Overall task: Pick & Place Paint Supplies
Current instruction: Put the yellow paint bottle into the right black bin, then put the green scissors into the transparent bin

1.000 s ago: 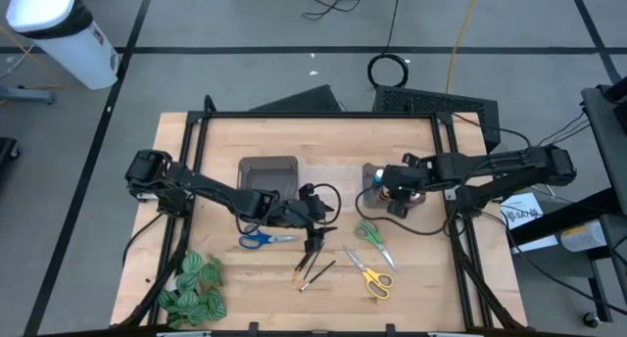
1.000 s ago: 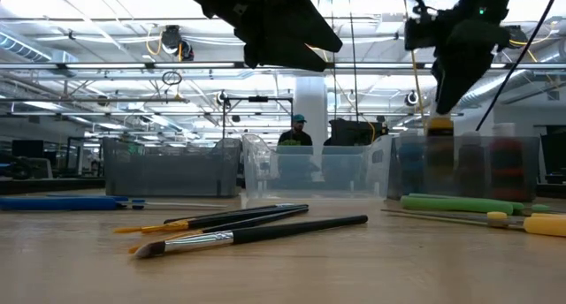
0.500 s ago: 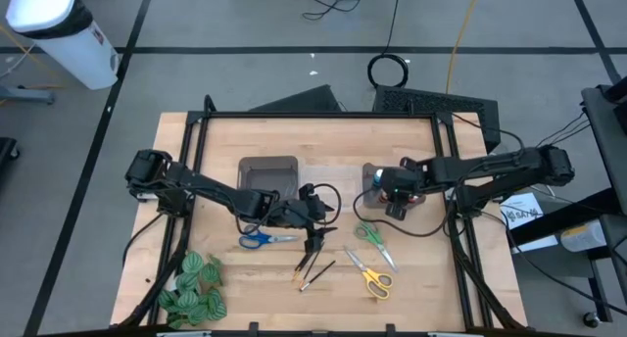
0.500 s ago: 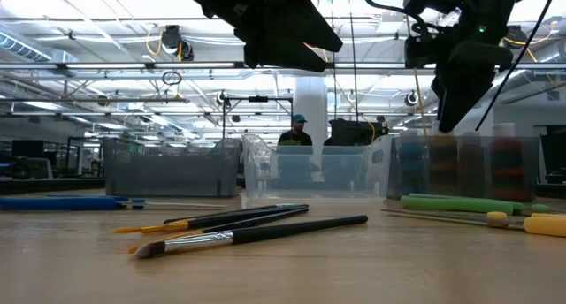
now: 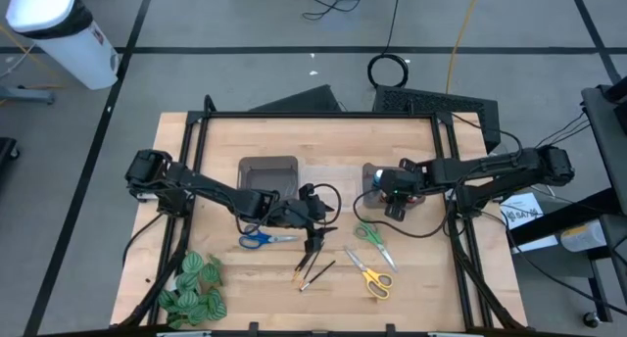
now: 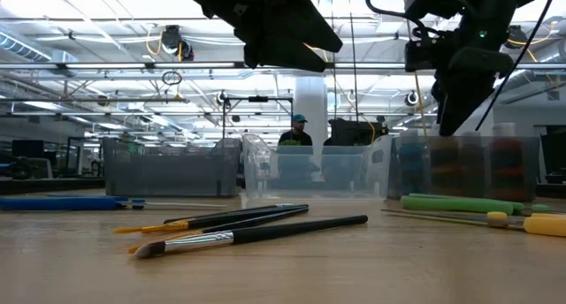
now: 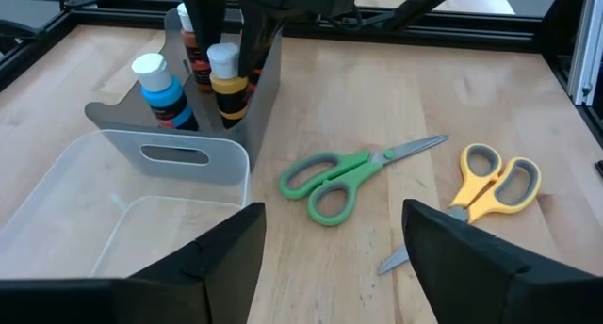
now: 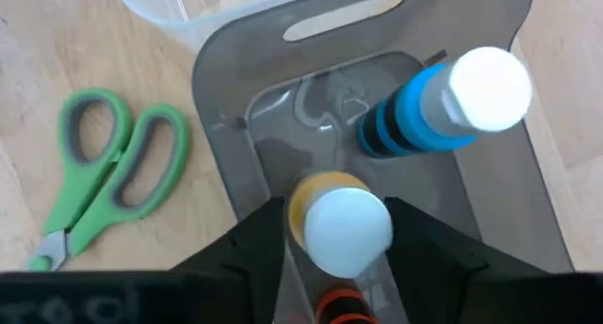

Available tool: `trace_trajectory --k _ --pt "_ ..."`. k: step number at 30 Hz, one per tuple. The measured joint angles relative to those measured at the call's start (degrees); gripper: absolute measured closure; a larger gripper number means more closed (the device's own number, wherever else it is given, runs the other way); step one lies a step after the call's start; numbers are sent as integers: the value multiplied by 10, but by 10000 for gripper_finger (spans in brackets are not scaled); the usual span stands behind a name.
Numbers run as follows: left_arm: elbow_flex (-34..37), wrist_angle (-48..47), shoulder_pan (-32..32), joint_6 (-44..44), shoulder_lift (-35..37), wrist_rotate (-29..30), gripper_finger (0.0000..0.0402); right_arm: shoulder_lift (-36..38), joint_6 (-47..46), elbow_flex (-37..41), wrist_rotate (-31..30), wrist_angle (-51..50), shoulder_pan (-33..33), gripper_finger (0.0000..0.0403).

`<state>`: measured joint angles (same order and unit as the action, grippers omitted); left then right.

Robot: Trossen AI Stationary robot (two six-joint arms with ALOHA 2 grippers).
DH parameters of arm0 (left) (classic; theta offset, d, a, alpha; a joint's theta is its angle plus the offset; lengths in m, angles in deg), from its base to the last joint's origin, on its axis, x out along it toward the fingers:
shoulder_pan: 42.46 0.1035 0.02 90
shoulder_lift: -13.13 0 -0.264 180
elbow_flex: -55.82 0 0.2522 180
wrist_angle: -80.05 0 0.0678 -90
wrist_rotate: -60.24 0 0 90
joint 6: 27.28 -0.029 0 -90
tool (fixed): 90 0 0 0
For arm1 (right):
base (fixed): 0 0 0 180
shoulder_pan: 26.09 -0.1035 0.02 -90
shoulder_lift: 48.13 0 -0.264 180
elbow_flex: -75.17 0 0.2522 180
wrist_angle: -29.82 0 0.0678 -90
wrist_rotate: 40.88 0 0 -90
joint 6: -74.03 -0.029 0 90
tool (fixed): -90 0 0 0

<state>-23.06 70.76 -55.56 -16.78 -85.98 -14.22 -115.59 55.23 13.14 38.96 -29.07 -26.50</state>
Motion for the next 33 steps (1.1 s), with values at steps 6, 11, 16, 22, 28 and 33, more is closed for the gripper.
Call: trace_trajectory --k 6,11,16,22,28,33 --pt "0 0 0 0 0 0 134 6 1 0 0 4 0 204" --pt "0 0 0 0 0 0 142 41 2 0 0 3 0 204" --pt "0 0 0 0 0 0 152 103 1 0 0 3 0 213" --pt "0 0 0 0 0 0 148 183 -16 0 0 15 -11 222" --pt "0 0 0 0 0 0 134 213 -19 0 11 86 -94 233" --pt "0 0 0 0 0 0 131 162 -11 38 -1 233 -201 245"
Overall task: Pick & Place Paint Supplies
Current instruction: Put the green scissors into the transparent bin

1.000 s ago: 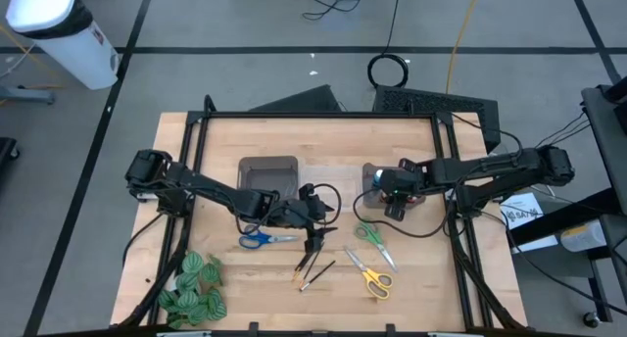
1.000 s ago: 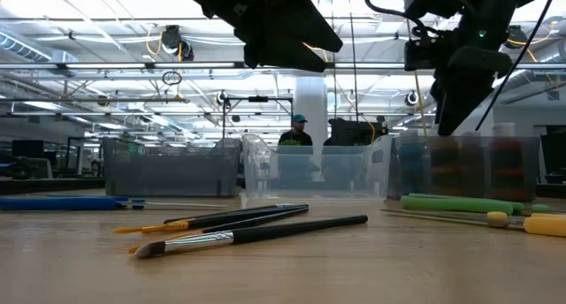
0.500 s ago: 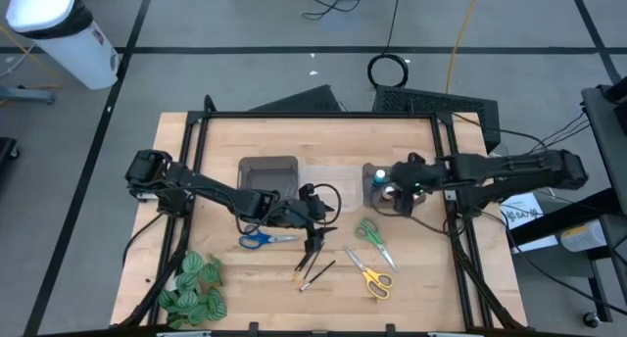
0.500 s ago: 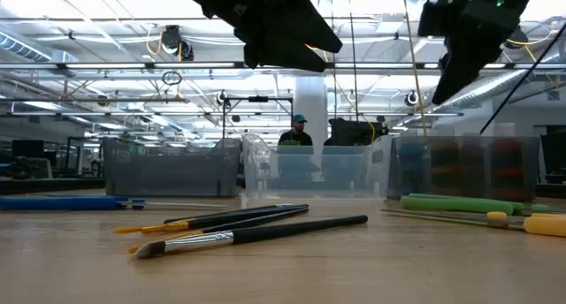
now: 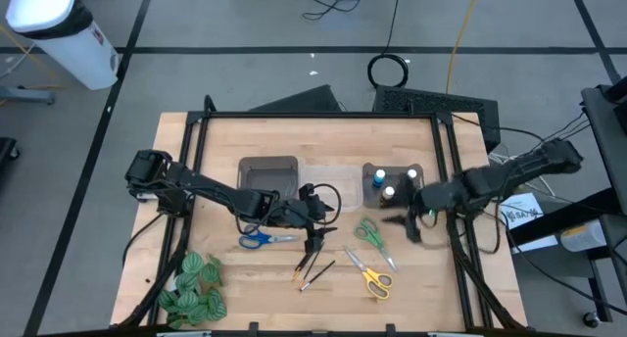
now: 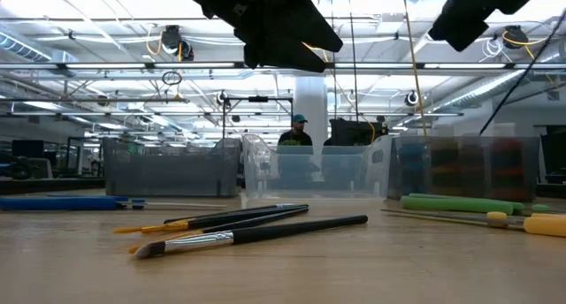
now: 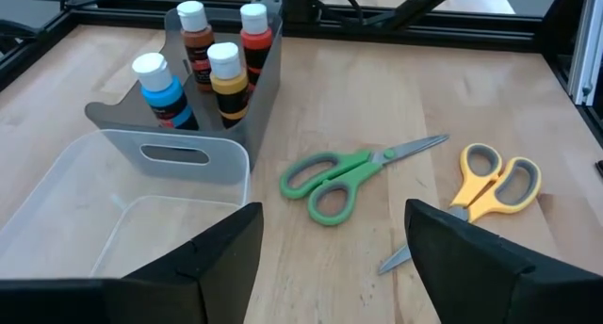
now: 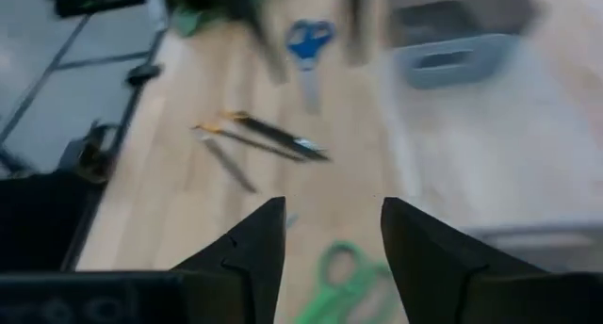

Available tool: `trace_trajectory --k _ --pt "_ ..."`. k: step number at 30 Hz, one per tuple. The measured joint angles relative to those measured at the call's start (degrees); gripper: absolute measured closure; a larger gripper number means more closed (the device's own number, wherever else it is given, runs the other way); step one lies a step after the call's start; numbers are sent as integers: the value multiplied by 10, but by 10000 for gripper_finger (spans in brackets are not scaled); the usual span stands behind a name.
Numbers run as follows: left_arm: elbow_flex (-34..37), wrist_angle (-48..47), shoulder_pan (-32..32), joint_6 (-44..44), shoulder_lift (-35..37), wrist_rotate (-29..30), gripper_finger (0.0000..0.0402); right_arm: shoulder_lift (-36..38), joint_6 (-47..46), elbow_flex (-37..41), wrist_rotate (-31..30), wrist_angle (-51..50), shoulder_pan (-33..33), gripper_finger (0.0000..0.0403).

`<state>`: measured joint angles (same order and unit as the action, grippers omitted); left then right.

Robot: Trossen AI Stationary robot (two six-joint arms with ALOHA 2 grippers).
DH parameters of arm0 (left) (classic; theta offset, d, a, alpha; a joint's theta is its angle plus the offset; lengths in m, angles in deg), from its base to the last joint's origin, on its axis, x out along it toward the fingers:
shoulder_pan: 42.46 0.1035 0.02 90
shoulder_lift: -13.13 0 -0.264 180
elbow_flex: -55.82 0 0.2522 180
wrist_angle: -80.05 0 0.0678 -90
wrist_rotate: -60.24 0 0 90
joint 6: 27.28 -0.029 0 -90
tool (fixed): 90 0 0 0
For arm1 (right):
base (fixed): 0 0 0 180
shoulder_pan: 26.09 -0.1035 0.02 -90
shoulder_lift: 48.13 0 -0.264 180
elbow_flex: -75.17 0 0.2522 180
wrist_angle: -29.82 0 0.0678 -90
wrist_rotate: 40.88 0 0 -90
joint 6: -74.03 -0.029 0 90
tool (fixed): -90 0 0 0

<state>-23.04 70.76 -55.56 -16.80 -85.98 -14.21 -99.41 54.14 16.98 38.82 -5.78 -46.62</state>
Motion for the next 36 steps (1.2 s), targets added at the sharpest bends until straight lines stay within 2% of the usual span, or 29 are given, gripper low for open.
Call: trace_trajectory --k 3,6,10,13,18,20,24,29,36 --pt "0 1 0 6 0 0 130 -70 11 14 -23 69 -53 256" --pt "0 2 0 32 0 0 130 -148 24 -3 -63 93 -94 270" --pt "0 -13 0 22 0 0 130 -230 64 -63 -109 75 -130 298" --pt "1 -34 3 -1 17 -5 130 -277 61 -122 -127 19 -148 329" --pt "3 -93 5 -57 91 -5 130 -343 -73 -209 -135 -126 -169 391" --pt "29 -73 4 -72 118 -3 130 -364 -143 -221 -138 -172 -173 398" --pt "118 51 2 -76 161 -5 130 -388 -238 -195 -150 -205 -169 394" --pt "208 179 0 -51 188 -5 130 -396 -292 -141 -170 -202 -148 401" --pt "223 170 -5 -26 191 -32 130 -396 -294 -49 -166 -100 -115 402"
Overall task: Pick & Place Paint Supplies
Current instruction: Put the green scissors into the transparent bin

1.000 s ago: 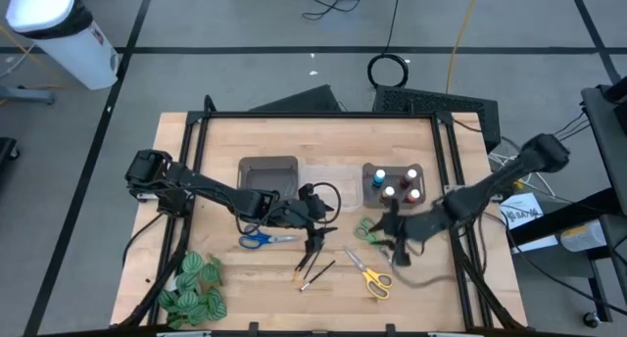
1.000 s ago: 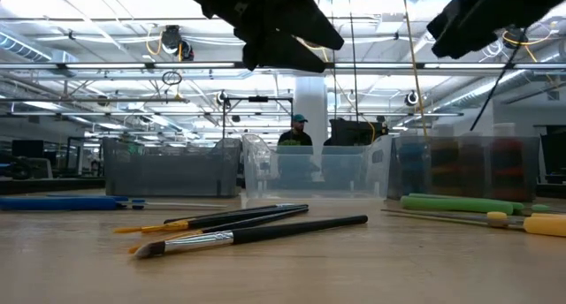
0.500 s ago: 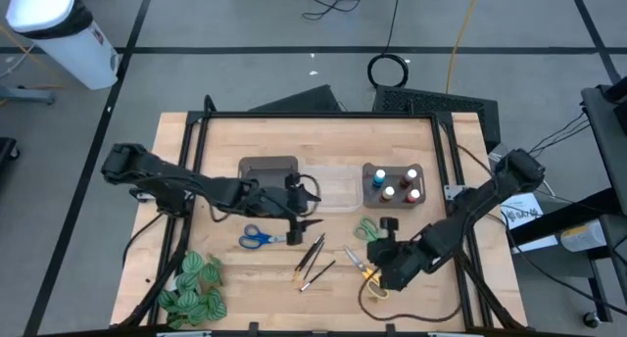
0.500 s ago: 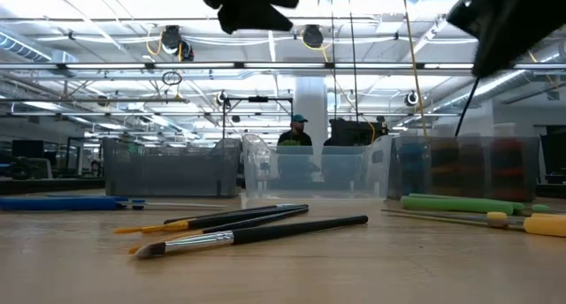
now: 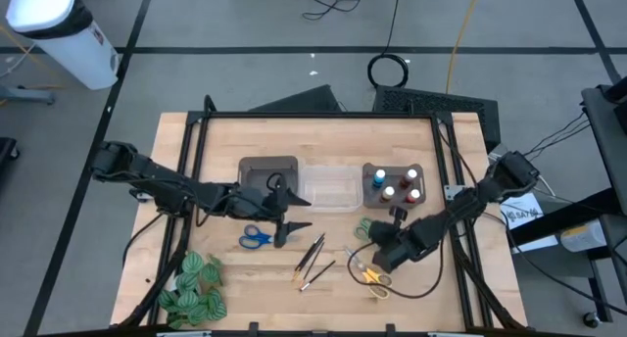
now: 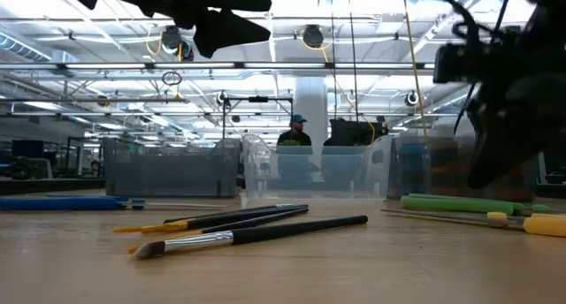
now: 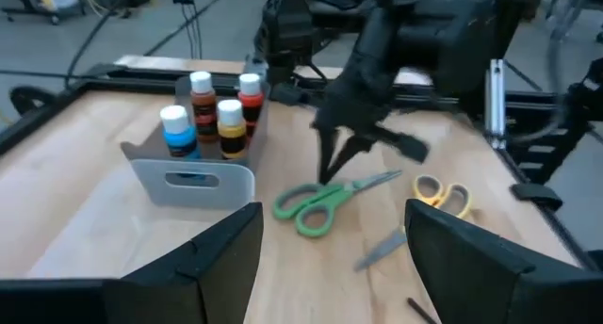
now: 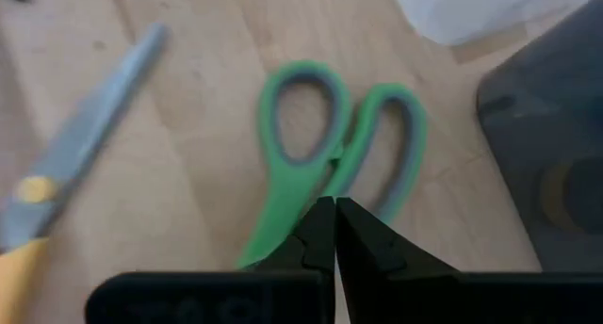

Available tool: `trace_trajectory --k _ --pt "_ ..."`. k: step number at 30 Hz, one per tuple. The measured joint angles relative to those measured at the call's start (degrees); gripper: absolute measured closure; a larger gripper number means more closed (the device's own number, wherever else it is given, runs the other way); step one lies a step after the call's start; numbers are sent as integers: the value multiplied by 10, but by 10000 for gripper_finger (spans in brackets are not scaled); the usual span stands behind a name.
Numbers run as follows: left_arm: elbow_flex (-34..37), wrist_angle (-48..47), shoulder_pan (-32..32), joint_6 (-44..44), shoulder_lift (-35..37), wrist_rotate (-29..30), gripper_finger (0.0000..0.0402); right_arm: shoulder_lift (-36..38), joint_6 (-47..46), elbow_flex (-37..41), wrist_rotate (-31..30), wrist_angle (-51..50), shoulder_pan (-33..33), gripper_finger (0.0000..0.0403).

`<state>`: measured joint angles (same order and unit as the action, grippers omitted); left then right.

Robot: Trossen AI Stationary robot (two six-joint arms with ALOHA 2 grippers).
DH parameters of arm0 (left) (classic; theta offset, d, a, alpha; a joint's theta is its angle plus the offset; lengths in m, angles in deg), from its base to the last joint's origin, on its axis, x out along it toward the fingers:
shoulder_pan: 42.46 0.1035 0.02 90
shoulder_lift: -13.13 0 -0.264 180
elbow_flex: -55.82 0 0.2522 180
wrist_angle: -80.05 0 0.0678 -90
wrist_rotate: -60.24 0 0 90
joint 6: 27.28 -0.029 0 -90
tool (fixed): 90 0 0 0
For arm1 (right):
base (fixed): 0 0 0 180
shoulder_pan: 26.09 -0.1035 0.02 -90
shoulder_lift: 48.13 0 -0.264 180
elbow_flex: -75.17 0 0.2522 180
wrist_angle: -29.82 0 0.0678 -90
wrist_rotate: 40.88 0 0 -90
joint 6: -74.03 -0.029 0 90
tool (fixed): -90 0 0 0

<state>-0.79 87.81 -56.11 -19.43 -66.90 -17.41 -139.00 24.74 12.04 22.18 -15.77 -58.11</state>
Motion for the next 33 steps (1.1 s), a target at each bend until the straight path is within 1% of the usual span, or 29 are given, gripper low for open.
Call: trace_trajectory --k 2,8,15,17,20,22,23,26,28,30,33 --pt "0 -3 0 12 0 -4 130 0 15 16 4 26 7 402" --pt "0 -11 0 26 0 -4 130 2 72 32 62 89 34 402" --pt "0 -13 0 35 0 -4 130 0 193 35 126 192 38 402" --pt "0 -13 0 42 0 -4 131 0 216 35 133 211 37 402" --pt "0 -14 0 46 0 -4 131 0 245 35 127 233 34 402" --pt "0 -17 0 47 0 -3 130 3 249 35 127 254 32 402" --pt "0 -18 0 47 0 -4 131 4 243 35 141 266 31 403" --pt "0 -23 0 47 0 -3 130 4 203 35 228 304 23 403" --pt "0 -22 0 47 0 -3 131 1 179 35 255 331 6 403" --pt "0 -22 0 47 0 -3 131 -10 165 33 258 351 -11 403" --pt "0 -22 0 46 0 -3 130 -20 132 33 257 332 -36 403"
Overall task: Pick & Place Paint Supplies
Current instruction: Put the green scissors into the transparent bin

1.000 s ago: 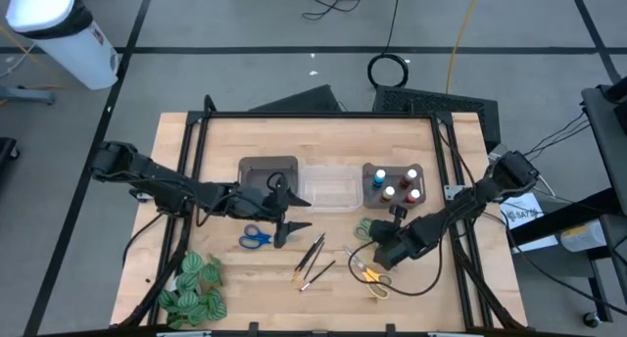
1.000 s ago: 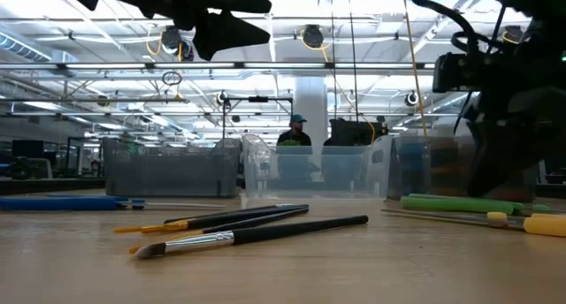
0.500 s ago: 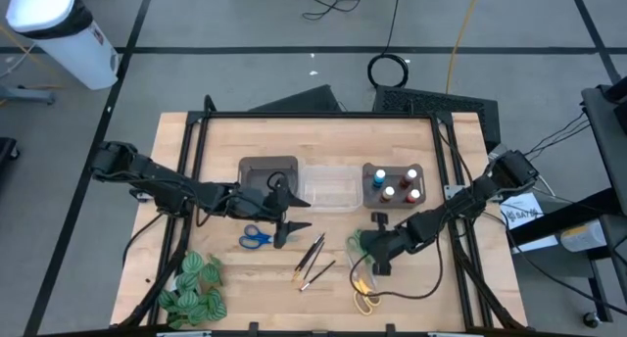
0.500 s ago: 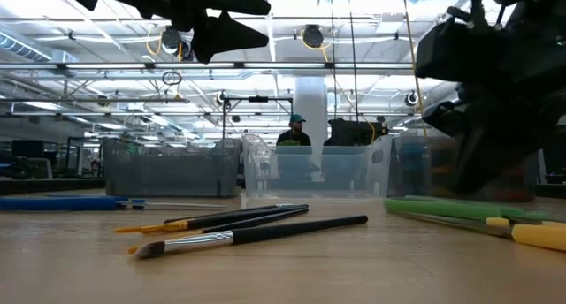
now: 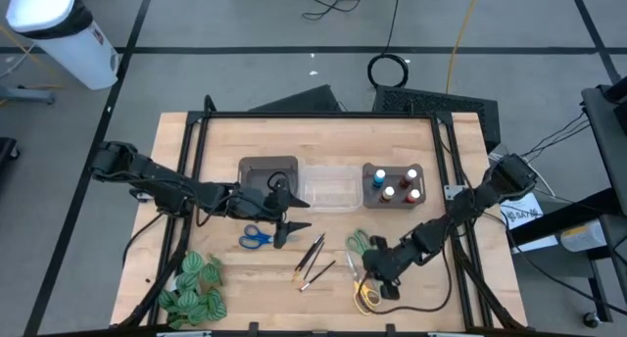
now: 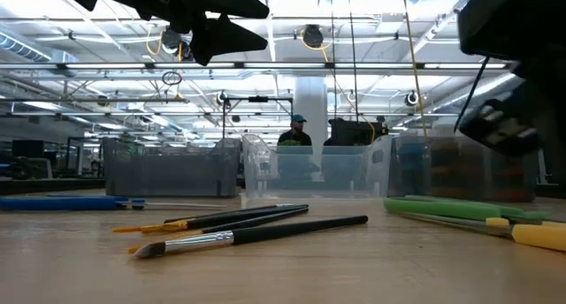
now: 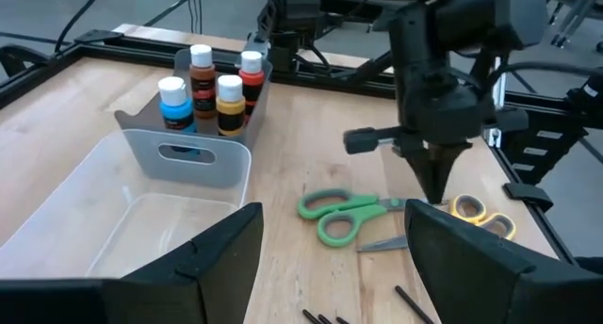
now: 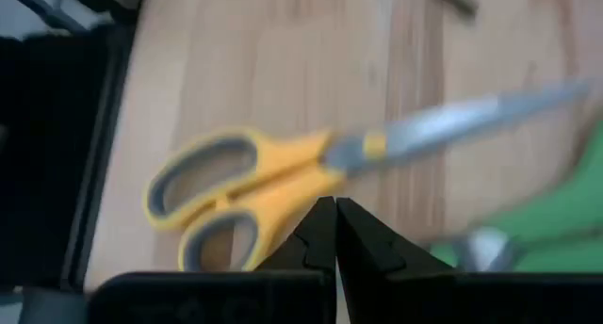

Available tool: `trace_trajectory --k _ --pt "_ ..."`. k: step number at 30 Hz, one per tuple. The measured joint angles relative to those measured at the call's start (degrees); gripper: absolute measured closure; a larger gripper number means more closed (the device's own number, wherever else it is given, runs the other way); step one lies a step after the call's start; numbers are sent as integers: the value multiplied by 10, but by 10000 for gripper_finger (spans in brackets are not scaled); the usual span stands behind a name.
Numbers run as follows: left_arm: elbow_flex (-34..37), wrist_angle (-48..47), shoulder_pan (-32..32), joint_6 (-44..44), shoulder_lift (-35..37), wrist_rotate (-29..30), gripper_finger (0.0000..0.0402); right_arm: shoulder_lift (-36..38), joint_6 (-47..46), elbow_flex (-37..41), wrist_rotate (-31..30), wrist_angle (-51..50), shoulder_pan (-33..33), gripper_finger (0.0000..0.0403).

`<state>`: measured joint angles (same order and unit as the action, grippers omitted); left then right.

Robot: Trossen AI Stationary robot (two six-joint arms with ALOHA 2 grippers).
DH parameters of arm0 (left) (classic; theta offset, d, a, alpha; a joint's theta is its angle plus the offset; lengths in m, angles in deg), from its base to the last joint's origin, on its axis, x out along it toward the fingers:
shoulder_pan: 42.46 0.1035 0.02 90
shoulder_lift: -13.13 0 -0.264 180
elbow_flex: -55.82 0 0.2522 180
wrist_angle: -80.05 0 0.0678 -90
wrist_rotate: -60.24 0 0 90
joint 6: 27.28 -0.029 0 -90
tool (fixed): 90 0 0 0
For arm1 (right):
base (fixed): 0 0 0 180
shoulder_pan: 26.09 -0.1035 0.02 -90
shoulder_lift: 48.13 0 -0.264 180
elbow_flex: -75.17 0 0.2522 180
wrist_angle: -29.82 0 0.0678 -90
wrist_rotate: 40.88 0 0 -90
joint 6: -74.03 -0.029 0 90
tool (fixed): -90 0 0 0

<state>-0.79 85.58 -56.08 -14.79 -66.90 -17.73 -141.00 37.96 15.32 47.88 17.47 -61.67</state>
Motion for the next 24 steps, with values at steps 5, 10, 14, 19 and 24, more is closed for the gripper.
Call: trace_trajectory --k 5,10,14,19,24 --pt "0 2 0 0 0 0 131 -23 -49 0 -34 5 -37 403" --pt "0 2 0 -3 0 0 130 -35 -64 0 -31 5 -52 403" --pt "0 2 0 -3 0 0 131 -34 -77 -2 -32 -26 -52 403" --pt "0 2 0 -3 0 0 131 -28 -132 -4 -33 -109 -52 403" --pt "0 -4 0 -2 0 0 131 -10 -173 -3 -35 -165 -52 403"
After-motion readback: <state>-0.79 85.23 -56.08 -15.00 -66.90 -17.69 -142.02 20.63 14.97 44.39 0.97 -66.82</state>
